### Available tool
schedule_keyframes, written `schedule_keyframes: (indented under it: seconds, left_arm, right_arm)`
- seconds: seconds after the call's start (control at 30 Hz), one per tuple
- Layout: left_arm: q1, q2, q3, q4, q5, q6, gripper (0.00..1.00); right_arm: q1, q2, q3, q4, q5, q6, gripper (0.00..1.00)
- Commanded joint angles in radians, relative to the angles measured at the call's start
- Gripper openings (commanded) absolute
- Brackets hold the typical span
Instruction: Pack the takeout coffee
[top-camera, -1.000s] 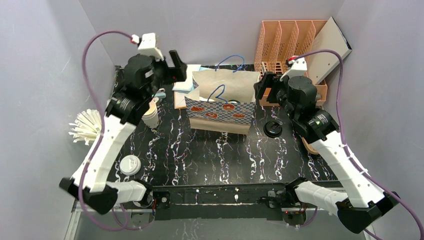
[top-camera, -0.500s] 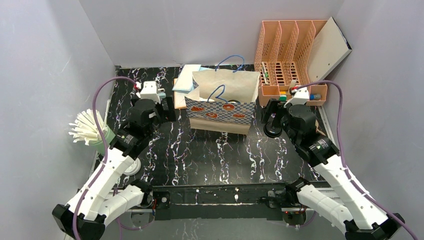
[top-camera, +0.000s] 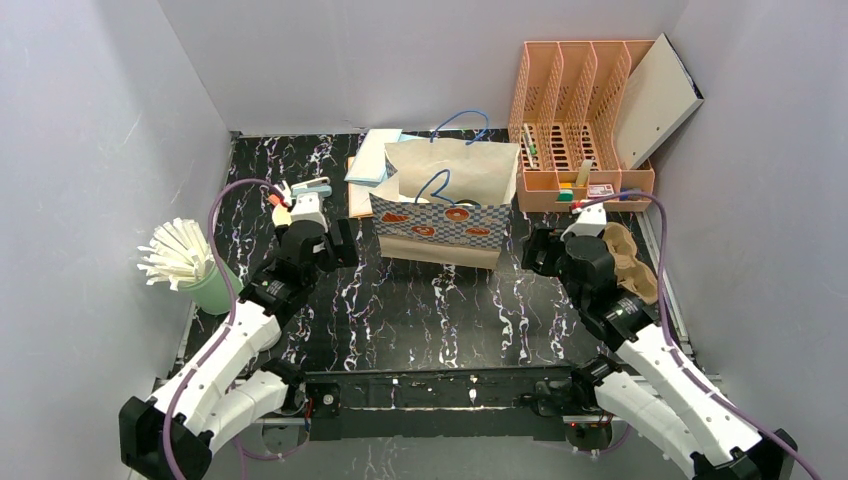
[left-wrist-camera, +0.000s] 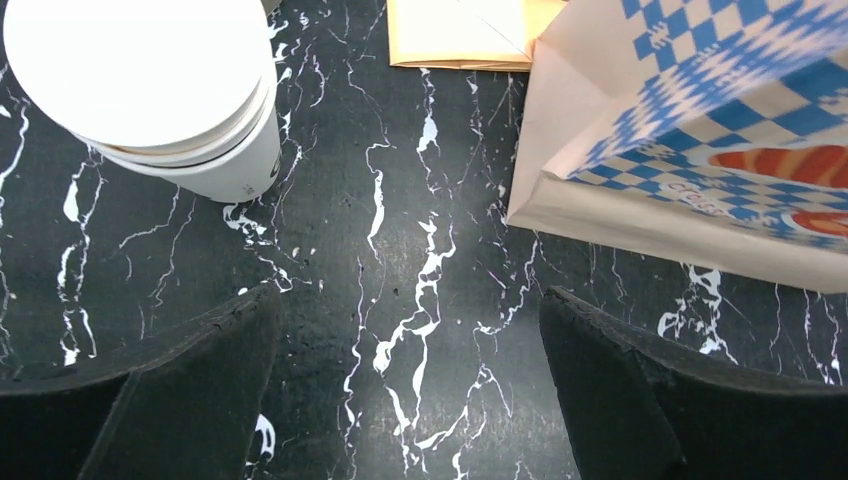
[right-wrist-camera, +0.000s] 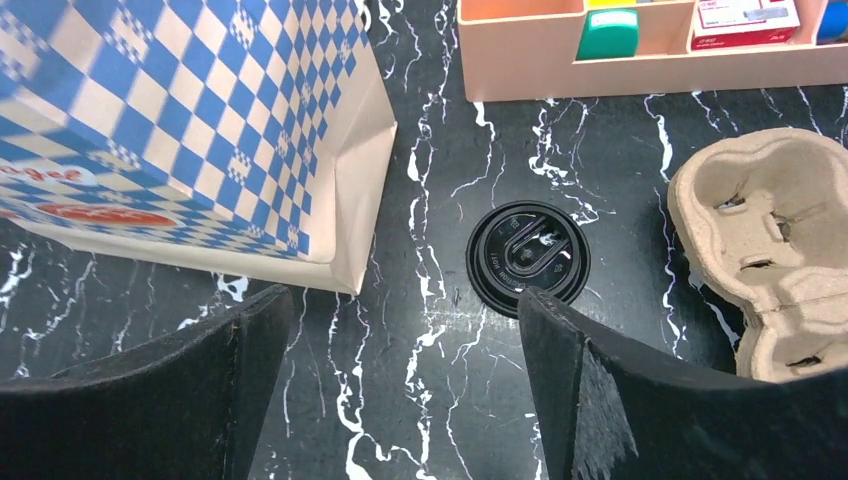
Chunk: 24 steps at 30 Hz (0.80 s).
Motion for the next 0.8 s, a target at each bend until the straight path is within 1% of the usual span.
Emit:
schedule_keyframes:
  seconds: [0.0, 0.13, 0.2, 0.27, 0.33, 0.43, 0.53, 0.63, 0.7, 0.77]
  left_arm:
    - [0.04, 0.009, -0.076, 0.138, -0.013, -0.106, 0.98]
    - [0.067, 0.077, -0.147, 0.247, -0.011, -0.165, 0.98]
    - [0.076, 0.108, -0.166, 0.298, -0.016, -0.167, 0.98]
    - [0.082, 0.131, -0.188, 0.345, -0.043, -0.158, 0.98]
    - [0.088, 0.14, -0.223, 0.402, -0.108, -0.132, 0.98]
    - [0.132, 0.148, -0.248, 0.461, -0.14, -0.082, 0.98]
    - [0.171, 0.156, -0.235, 0.458, -0.172, -0.044, 0.98]
    - [0.177, 0.16, -0.271, 0.517, -0.219, -0.009, 0.98]
    - [0.177, 0.157, -0.315, 0.6, -0.246, 0.026, 0.98]
    - [0.177, 0.164, -0.387, 0.741, -0.267, 0.082, 0.98]
  right_arm:
    - [-0.004, 0.002, -0.053, 0.204, -0.013, -0.092, 0.91]
    - [-0.02, 0.093, -0.077, 0.286, 0.009, -0.07, 0.92]
    - [-0.06, 0.133, -0.087, 0.341, -0.018, -0.047, 0.92]
    - [-0.127, 0.165, -0.098, 0.382, -0.071, -0.045, 0.92]
    - [-0.217, 0.194, -0.111, 0.425, -0.137, -0.055, 0.92]
    - [-0.339, 0.25, -0.12, 0.459, -0.214, -0.063, 0.92]
    - [-0.356, 0.299, -0.12, 0.485, -0.202, -0.08, 0.92]
    - [-0.361, 0.368, -0.123, 0.52, -0.166, -0.102, 0.92]
    - [-0.363, 0.404, -0.142, 0.568, -0.15, -0.163, 0.92]
    - [-0.363, 0.416, -0.196, 0.671, -0.153, -0.235, 0.9]
